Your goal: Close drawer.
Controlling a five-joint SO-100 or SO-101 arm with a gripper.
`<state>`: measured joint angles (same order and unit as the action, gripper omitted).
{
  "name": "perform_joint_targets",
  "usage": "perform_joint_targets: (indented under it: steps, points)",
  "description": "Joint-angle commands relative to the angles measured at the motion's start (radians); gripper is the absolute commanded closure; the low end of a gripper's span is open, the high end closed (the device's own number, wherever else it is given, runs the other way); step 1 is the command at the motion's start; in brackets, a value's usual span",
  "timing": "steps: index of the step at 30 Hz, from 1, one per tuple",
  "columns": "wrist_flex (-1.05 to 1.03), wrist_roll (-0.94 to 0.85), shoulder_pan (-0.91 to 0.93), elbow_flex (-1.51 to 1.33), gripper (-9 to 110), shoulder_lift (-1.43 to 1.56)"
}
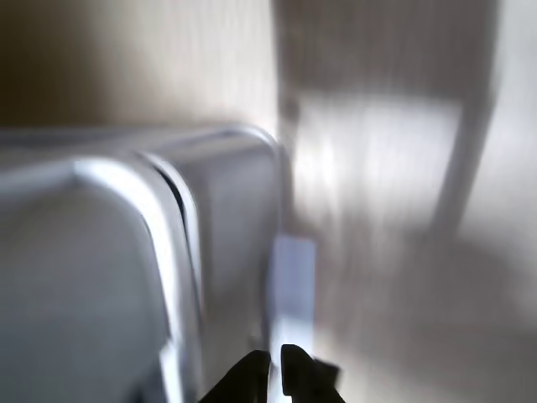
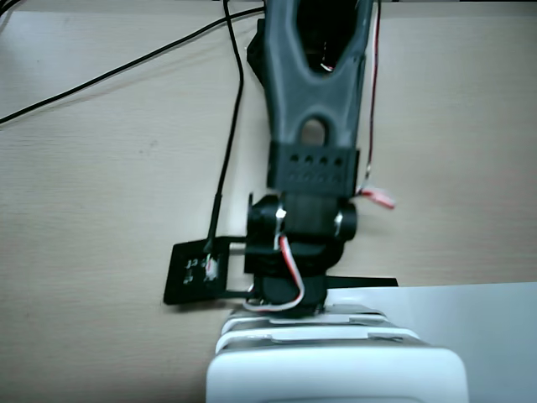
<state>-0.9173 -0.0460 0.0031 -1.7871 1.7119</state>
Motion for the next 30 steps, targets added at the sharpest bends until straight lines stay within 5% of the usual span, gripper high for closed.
perform_joint_targets:
  steps: [1, 19, 30]
  points:
    - [-0.029, -0.012, 0.008, -0.089, 101, 0.155]
    - [-0.187, -0.058, 0.201, -0.472, 101, 0.495]
    - [-0.179, -0.049, 0.160, -0.520, 101, 0.561]
